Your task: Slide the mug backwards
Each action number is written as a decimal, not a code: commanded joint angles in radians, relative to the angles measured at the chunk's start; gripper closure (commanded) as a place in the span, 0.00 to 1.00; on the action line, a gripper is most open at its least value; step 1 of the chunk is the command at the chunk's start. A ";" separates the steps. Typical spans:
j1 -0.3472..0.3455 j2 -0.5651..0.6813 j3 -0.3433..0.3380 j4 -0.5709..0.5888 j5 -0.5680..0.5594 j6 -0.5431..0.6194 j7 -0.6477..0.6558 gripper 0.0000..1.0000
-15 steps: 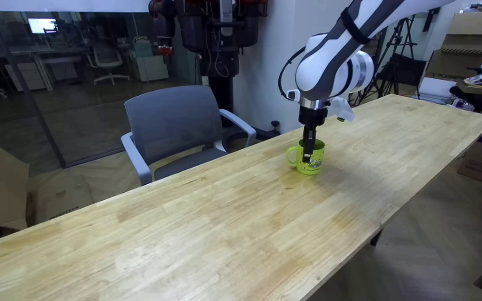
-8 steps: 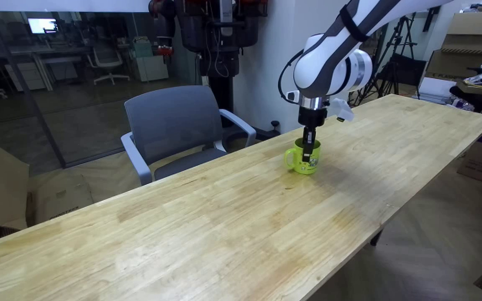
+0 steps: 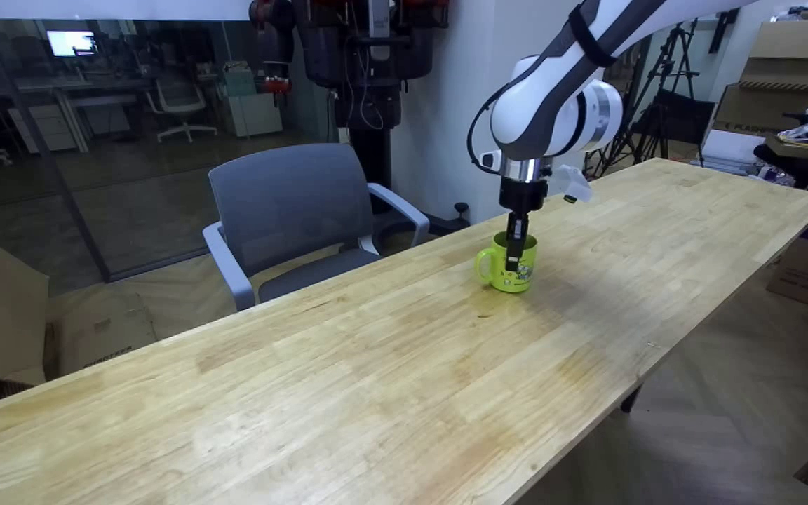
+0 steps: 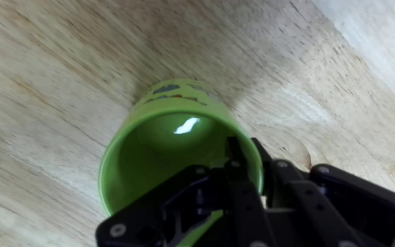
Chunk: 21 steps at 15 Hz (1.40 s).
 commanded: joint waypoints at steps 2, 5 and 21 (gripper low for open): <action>0.038 0.001 0.000 0.012 -0.019 -0.030 0.058 0.97; 0.073 0.005 0.004 0.009 -0.029 -0.033 0.100 0.97; 0.178 -0.175 0.048 -0.378 -0.040 0.138 0.410 0.97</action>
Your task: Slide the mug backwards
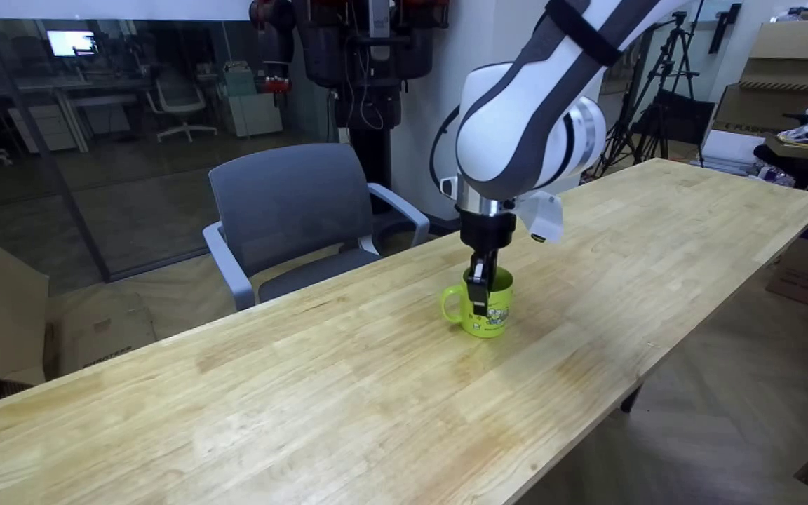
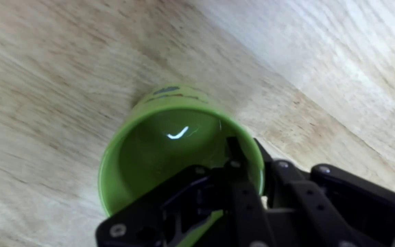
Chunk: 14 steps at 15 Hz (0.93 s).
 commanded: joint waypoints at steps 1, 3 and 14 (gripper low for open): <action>0.010 -0.069 0.011 -0.158 -0.001 0.045 0.108 0.97; 0.017 -0.094 0.011 -0.209 0.001 0.077 0.144 0.97; 0.020 -0.185 0.012 -0.366 0.005 0.142 0.219 0.97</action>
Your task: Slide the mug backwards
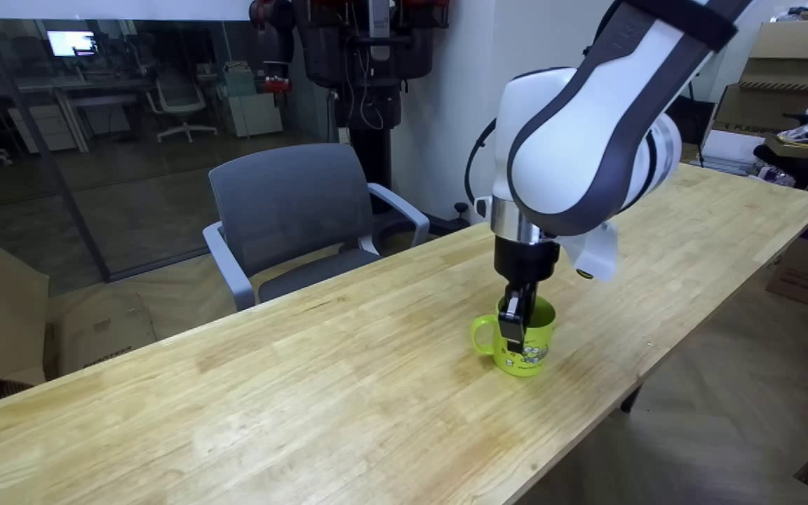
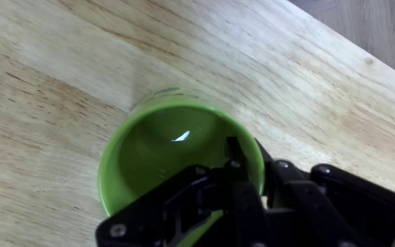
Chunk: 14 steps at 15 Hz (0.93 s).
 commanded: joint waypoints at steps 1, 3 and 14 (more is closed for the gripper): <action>-0.001 -0.035 -0.002 -0.067 0.002 0.010 0.051 0.97; -0.009 -0.039 0.002 -0.074 0.006 0.007 0.042 0.97; 0.061 -0.116 -0.122 -0.183 -0.082 0.115 0.179 0.04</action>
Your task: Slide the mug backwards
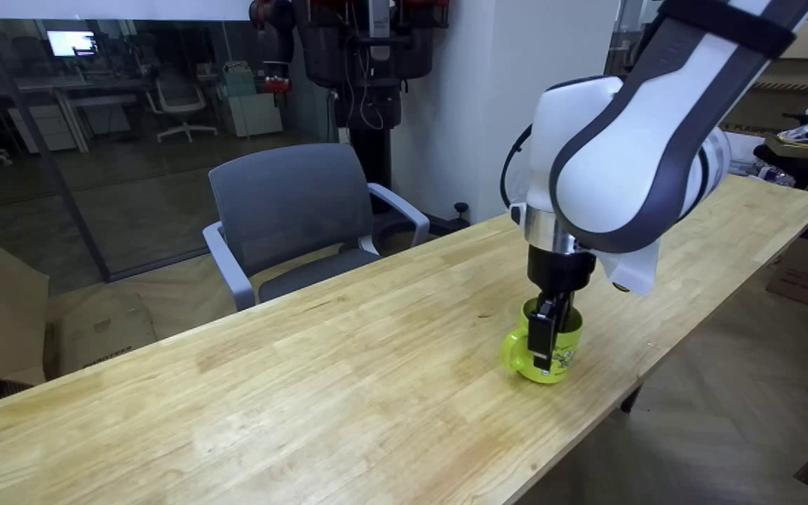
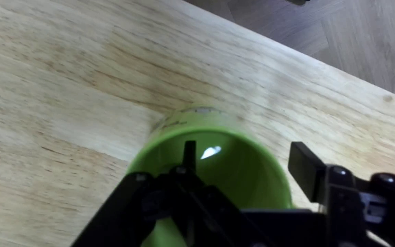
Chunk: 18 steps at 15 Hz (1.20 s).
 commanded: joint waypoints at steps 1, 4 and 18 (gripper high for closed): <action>0.066 -0.091 -0.088 -0.084 -0.091 0.053 0.121 0.01; 0.127 -0.139 -0.166 -0.120 -0.185 0.075 0.202 0.00; 0.186 -0.296 -0.274 -0.198 -0.508 0.072 0.434 0.00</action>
